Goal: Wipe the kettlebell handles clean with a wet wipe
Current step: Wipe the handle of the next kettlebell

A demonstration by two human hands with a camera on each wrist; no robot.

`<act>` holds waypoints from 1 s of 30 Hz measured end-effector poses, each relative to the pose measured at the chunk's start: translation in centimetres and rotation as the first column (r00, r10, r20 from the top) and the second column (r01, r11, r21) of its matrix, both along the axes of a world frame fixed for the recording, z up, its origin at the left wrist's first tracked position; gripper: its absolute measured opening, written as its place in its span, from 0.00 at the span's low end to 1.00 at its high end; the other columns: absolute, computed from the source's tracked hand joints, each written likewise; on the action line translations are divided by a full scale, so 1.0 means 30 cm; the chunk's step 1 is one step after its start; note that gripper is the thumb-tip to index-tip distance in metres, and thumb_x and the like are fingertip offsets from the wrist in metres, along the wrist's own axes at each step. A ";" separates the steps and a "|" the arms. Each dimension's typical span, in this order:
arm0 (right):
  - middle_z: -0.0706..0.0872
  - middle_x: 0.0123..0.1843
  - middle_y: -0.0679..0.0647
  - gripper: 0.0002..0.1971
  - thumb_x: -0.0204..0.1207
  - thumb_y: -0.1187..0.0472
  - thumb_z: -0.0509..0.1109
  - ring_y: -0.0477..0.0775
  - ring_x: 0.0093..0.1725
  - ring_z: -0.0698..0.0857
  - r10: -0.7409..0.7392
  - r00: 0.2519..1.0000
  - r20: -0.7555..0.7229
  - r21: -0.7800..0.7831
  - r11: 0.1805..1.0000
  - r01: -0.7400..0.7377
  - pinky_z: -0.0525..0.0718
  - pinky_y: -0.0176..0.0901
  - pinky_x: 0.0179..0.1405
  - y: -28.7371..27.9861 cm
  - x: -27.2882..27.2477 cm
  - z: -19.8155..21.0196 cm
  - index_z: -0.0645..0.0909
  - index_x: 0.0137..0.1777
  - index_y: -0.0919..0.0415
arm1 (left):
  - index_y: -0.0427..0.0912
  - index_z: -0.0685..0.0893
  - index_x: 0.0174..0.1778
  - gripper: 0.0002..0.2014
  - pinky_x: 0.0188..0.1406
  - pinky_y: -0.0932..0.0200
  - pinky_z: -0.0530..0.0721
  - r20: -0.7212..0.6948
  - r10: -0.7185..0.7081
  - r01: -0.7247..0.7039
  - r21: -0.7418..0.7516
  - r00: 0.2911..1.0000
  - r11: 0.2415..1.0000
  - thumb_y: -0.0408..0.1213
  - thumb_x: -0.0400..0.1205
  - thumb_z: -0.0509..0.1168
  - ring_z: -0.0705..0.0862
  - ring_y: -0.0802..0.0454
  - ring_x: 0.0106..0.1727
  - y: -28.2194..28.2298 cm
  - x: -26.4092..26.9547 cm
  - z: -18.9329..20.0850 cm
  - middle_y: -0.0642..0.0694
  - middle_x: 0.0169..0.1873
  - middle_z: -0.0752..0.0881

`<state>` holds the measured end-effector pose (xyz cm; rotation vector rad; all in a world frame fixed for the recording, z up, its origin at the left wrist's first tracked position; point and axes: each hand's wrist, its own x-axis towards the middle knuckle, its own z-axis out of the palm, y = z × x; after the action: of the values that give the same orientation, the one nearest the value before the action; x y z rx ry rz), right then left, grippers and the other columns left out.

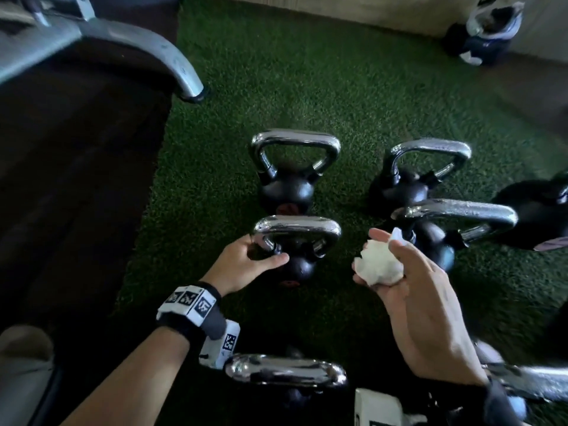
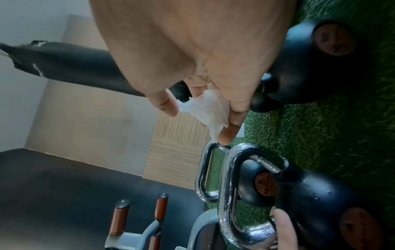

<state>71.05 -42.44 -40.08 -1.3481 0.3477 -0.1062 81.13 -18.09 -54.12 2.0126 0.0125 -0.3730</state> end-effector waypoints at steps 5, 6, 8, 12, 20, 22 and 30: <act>0.94 0.57 0.50 0.10 0.80 0.52 0.76 0.53 0.60 0.92 0.068 0.997 0.026 -0.347 0.936 -0.055 0.86 0.63 0.70 0.070 0.121 0.031 0.93 0.59 0.49 | 0.52 0.90 0.52 0.25 0.66 0.63 0.80 -0.054 -0.019 0.020 0.027 0.998 0.999 0.67 0.69 0.78 0.86 0.64 0.59 -0.020 0.017 -0.022 0.59 0.55 0.90; 0.94 0.57 0.47 0.09 0.80 0.54 0.78 0.49 0.58 0.92 0.070 0.997 0.027 -0.417 0.907 -0.053 0.87 0.58 0.68 0.084 0.139 0.037 0.93 0.59 0.46 | 0.52 0.89 0.53 0.25 0.65 0.63 0.80 -0.042 -0.028 0.030 0.032 0.999 0.999 0.66 0.71 0.77 0.86 0.63 0.59 -0.021 0.011 -0.020 0.59 0.55 0.90; 0.94 0.54 0.42 0.15 0.77 0.60 0.81 0.41 0.53 0.93 0.079 0.996 0.040 -0.477 0.877 -0.051 0.89 0.46 0.61 0.105 0.172 0.039 0.91 0.61 0.45 | 0.51 0.88 0.54 0.24 0.61 0.67 0.80 -0.011 -0.004 0.004 0.030 1.000 1.000 0.66 0.72 0.76 0.87 0.63 0.58 -0.022 0.002 -0.023 0.58 0.54 0.90; 0.93 0.57 0.44 0.17 0.73 0.62 0.83 0.45 0.53 0.94 0.099 0.994 0.050 -0.582 0.812 -0.051 0.92 0.54 0.60 0.125 0.216 0.012 0.91 0.60 0.46 | 0.51 0.88 0.54 0.24 0.57 0.73 0.79 -0.004 -0.003 0.003 0.016 1.000 1.000 0.65 0.73 0.76 0.86 0.66 0.56 -0.021 0.002 -0.028 0.58 0.53 0.90; 0.92 0.46 0.40 0.10 0.68 0.59 0.87 0.38 0.45 0.87 0.263 0.957 0.125 -0.874 0.485 -0.019 0.76 0.20 0.47 0.167 0.295 0.041 0.95 0.49 0.48 | 0.53 0.90 0.50 0.19 0.57 0.72 0.80 -0.006 0.020 -0.021 -0.034 1.000 0.999 0.63 0.74 0.77 0.87 0.69 0.54 -0.024 -0.005 -0.020 0.59 0.51 0.91; 0.93 0.44 0.40 0.10 0.66 0.57 0.87 0.40 0.44 0.85 0.301 0.944 0.134 -0.913 0.408 -0.001 0.72 0.18 0.49 0.173 0.312 0.027 0.95 0.47 0.48 | 0.52 0.90 0.50 0.18 0.55 0.74 0.79 -0.010 0.015 -0.016 -0.039 1.000 0.999 0.63 0.75 0.77 0.86 0.70 0.54 -0.025 -0.005 -0.014 0.60 0.51 0.91; 0.93 0.43 0.46 0.09 0.70 0.65 0.84 0.37 0.40 0.86 0.315 0.944 0.096 -0.914 0.403 -0.041 0.73 0.12 0.46 0.145 0.309 0.001 0.96 0.50 0.57 | 0.52 0.90 0.49 0.18 0.52 0.81 0.76 -0.010 0.015 -0.015 -0.033 1.000 0.999 0.62 0.75 0.77 0.86 0.71 0.54 -0.024 -0.007 -0.021 0.60 0.51 0.91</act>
<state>80.32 -38.08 -40.03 -2.4491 -0.1524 -0.3224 80.92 -18.82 -54.75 1.9771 0.0275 -0.3711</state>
